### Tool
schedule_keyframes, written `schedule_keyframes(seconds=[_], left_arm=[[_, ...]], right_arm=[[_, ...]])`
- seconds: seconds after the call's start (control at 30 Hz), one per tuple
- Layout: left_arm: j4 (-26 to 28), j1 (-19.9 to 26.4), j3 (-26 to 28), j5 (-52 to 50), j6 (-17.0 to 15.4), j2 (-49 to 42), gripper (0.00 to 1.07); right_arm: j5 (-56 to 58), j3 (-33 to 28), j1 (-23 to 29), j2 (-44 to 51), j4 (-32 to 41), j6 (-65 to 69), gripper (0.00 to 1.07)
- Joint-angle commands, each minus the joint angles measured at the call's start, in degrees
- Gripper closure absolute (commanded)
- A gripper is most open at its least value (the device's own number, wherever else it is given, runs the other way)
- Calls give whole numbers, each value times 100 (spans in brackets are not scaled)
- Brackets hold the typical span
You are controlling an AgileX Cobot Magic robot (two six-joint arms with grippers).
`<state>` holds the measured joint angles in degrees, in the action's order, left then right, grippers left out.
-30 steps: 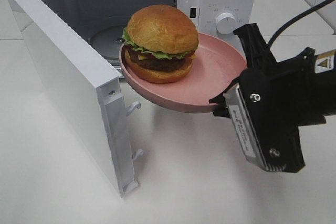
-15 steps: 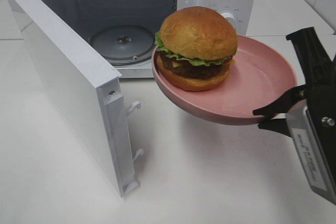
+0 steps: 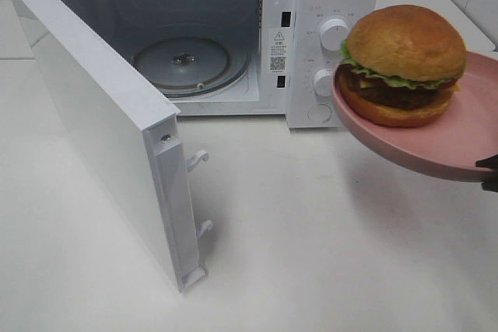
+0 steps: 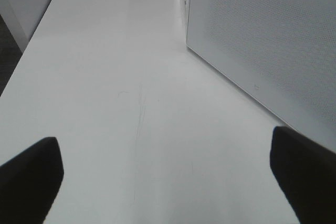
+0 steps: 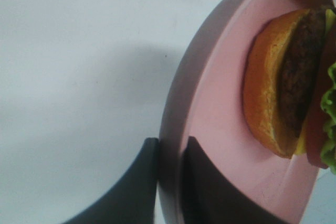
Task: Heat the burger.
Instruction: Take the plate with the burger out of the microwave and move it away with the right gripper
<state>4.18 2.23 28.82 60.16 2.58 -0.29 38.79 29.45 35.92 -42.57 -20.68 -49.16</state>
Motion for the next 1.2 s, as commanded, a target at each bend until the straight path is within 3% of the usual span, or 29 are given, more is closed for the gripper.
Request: schedule_keyframes(seconds=[0.03,0.5,1.2], left_arm=[[-17,11,-17,-74,-11,-109,7],[-17,11,-17,-74,-11,-109,7],[-17,11,-17,-74,-17,-109,7]], right_arm=[[-86,17,-40,115,-573,665,107],[487,-80,-40,115,-2120,4188,107],[1633,-533,-40,-109,-2384,6211,107]])
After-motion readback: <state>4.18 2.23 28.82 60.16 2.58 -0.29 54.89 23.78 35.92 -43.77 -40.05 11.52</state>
